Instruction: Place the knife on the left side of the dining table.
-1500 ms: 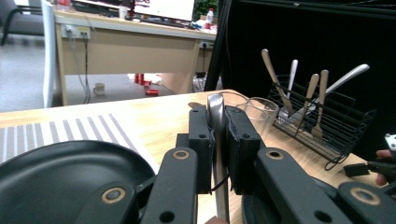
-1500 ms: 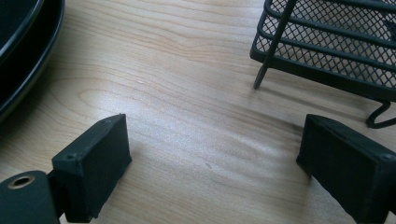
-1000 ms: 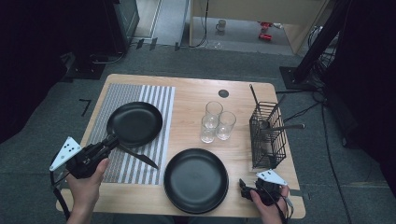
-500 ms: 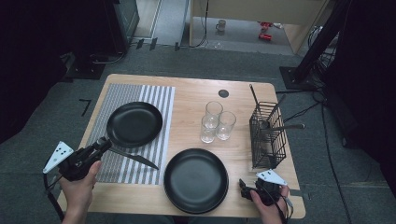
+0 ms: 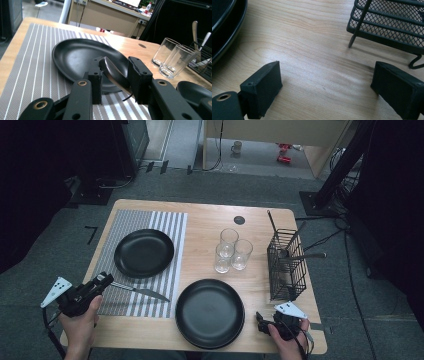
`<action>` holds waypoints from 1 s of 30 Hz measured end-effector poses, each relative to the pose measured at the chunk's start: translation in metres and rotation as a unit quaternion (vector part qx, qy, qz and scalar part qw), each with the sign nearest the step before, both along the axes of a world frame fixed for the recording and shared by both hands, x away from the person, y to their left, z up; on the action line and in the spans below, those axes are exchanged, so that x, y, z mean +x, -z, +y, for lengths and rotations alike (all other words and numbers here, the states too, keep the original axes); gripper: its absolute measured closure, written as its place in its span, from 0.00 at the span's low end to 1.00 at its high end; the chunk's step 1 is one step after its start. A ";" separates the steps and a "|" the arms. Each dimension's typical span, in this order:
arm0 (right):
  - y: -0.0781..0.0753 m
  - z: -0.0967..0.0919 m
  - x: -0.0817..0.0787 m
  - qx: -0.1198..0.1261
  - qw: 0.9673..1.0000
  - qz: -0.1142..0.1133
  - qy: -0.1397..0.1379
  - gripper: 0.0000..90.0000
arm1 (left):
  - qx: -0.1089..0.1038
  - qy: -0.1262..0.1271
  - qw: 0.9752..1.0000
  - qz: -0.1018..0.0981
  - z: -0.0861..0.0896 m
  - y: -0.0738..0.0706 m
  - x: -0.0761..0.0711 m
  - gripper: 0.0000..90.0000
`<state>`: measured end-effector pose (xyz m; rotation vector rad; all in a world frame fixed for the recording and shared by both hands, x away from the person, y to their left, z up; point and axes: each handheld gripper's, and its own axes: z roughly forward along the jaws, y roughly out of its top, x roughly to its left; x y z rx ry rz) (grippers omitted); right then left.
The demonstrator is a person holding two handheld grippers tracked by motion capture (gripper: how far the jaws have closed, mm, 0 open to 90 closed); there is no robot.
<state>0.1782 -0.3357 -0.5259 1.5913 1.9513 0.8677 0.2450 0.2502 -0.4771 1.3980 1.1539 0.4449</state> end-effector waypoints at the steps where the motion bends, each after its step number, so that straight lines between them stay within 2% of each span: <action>1: 0.000 0.000 0.000 0.000 1.000 0.000 0.000 0.10 | -0.005 -0.001 1.000 0.005 0.002 0.003 0.001 0.74; 6: 0.000 0.000 0.000 0.000 1.000 0.000 0.000 0.10 | 0.007 -0.013 1.000 0.016 0.006 0.009 0.003 0.72; 13: 0.000 0.000 0.000 0.000 1.000 0.000 0.000 0.10 | -0.011 -0.018 0.999 0.043 0.013 0.020 0.008 0.71; 17: 0.000 0.000 0.000 0.000 1.000 0.000 0.000 0.10 | -0.006 -0.023 0.998 0.054 0.015 0.025 0.010 0.70; 21: 0.000 0.000 0.000 0.000 1.000 0.000 0.000 0.10 | -0.005 -0.029 0.997 0.078 0.018 0.031 0.011 0.68; 24: 0.000 0.000 0.000 0.000 1.000 0.000 0.000 0.10 | 0.012 -0.041 0.994 0.098 0.019 0.034 0.013 0.70; 27: 0.000 0.000 0.000 0.001 1.000 -0.001 0.000 0.10 | 0.013 -0.042 0.994 0.097 0.018 0.034 0.013 0.70; 30: 0.000 0.000 0.000 0.001 1.000 -0.001 0.000 0.10 | 0.024 -0.054 0.992 0.108 0.016 0.035 0.014 0.67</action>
